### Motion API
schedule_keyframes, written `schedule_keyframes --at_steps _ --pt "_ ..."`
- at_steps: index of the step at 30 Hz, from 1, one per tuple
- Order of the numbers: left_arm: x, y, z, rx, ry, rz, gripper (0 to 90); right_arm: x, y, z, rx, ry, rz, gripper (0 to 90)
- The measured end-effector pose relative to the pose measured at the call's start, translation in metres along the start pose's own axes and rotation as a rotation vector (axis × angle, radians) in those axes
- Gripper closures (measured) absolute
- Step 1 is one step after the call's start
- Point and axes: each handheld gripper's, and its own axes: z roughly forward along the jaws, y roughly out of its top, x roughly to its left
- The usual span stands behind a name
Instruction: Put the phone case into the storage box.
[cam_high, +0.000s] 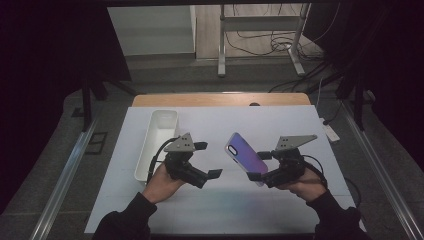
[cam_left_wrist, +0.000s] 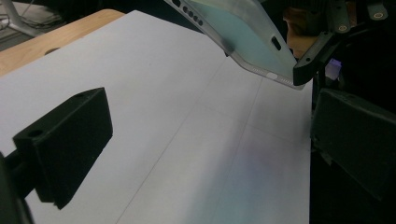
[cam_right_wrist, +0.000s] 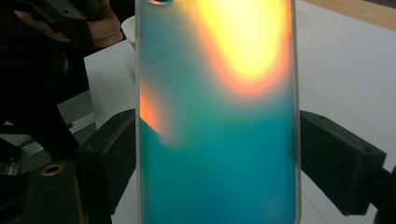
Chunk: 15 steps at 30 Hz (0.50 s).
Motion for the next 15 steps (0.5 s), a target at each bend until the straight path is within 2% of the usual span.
schedule_keyframes --at_steps 15 --pt "-0.003 0.007 0.012 0.014 -0.030 0.016 0.0 0.004 0.003 0.003 -0.014 0.017 -0.009 17.1"
